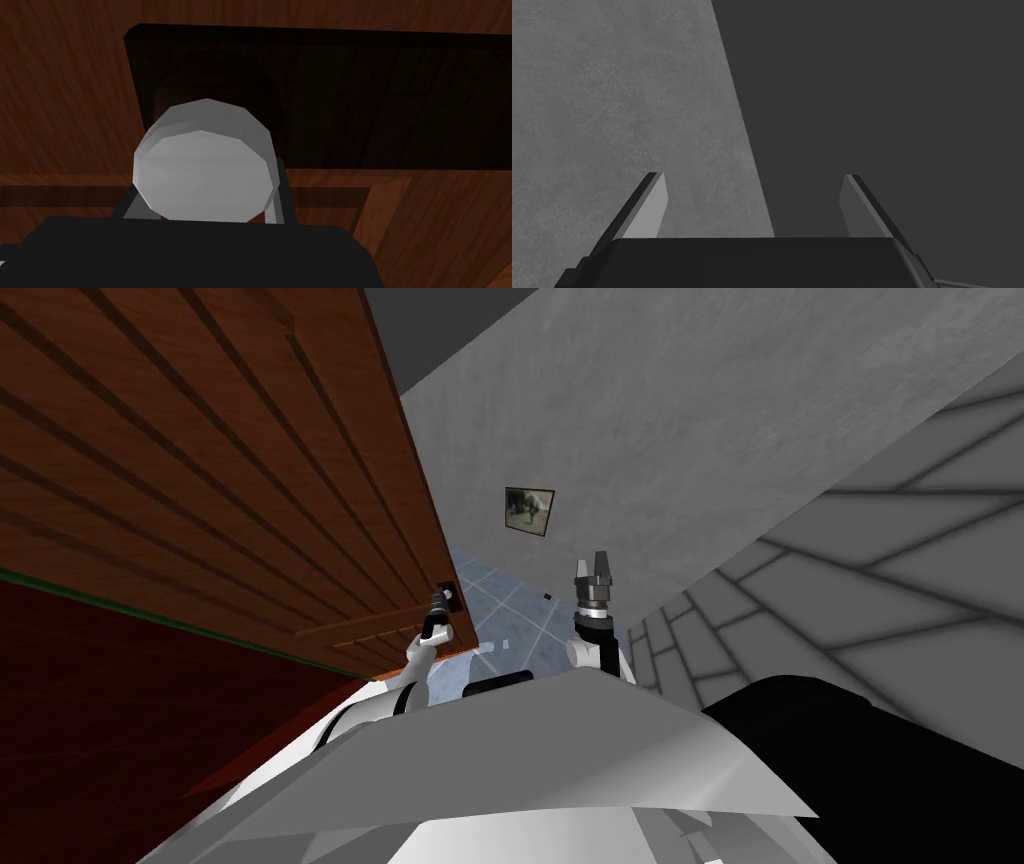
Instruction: Push the door open
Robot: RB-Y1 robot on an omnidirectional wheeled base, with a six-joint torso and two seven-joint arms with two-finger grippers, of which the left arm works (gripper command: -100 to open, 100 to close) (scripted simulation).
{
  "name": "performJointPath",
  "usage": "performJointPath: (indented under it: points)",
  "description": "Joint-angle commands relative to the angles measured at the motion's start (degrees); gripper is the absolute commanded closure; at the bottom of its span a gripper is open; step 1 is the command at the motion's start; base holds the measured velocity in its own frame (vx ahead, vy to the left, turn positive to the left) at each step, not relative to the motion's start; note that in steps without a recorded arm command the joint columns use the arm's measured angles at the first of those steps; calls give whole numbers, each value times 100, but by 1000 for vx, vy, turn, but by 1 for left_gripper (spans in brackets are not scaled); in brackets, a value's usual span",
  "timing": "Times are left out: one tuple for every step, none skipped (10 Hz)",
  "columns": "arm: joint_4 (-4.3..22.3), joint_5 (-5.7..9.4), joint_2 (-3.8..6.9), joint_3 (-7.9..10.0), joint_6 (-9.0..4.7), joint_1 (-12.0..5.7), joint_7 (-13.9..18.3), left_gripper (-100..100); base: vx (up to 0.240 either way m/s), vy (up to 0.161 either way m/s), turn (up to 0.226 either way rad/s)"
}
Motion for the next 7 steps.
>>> performJointPath:
  points:
    - [85, 47, -2, 115, -47, -41, -30, 100, 137, -67, 39]
    - [85, 56, -10, 138, -45, -41, -35, 100, 156, -98, 76]
    - [82, 82, -39, 200, -41, -41, -49, 100, 156, -91, 75]
    - [81, 96, -61, 231, -39, -42, -56, 100, 164, -98, 70]
    - [73, 86, -41, 225, -9, 11, -62, 100, 72, -35, 49]
    - [56, 124, 36, 333, -15, 13, -93, 100, 135, -18, 34]
    - [55, 132, 50, 357, -16, 14, -101, 100, 196, -70, 52]
